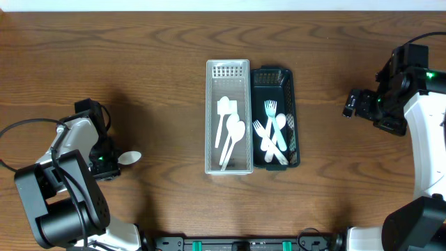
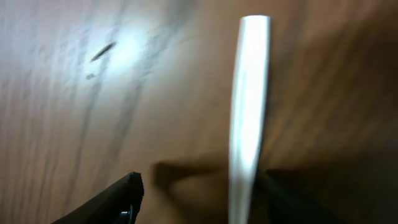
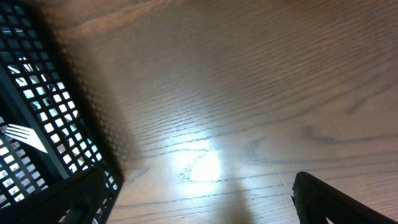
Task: Pack container
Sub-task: 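Move the left gripper to the last white spoon and grasp it, then carry the spoon into the clear tray and release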
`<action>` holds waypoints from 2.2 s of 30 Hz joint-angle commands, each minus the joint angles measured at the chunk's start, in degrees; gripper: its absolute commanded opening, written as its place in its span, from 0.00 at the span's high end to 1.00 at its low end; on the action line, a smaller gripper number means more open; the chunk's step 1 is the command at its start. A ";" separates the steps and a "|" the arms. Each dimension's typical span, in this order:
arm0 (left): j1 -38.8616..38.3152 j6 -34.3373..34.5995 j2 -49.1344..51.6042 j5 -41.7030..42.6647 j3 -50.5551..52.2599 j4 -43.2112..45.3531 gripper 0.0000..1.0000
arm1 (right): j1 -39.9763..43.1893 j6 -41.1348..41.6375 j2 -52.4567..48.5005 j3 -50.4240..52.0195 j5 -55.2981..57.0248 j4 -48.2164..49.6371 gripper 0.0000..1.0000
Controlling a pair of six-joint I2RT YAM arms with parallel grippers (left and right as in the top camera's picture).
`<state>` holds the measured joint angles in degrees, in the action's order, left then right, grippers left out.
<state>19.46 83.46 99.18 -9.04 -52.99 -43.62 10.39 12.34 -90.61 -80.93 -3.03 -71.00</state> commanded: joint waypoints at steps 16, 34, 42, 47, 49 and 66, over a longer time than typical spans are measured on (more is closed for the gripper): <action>0.07 -6.75 2.32 -0.39 2.67 5.68 0.28 | 0.13 -0.81 -0.44 0.13 -0.04 -0.39 0.01; 0.07 -10.40 4.26 7.02 3.28 2.47 0.46 | 0.13 -0.81 -0.44 0.13 -0.02 -0.28 0.01; 0.07 -10.67 4.26 6.99 3.28 0.98 0.75 | 0.13 -0.83 -0.44 0.13 -0.02 -0.28 0.01; 0.07 -11.06 4.26 6.99 3.28 1.01 0.87 | 0.13 -0.81 -0.44 0.13 -0.02 -0.35 0.01; 0.07 -11.06 4.26 6.99 3.28 1.03 0.93 | 0.13 -0.81 -0.44 0.11 -0.02 -0.35 0.01; -1.18 -31.87 1.03 8.61 -1.90 0.02 0.94 | 0.13 -0.83 -0.44 0.13 -0.02 -0.15 0.01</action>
<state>19.35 61.89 99.66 -3.40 -53.65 -42.39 10.39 12.34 -90.61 -80.93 -3.03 -71.13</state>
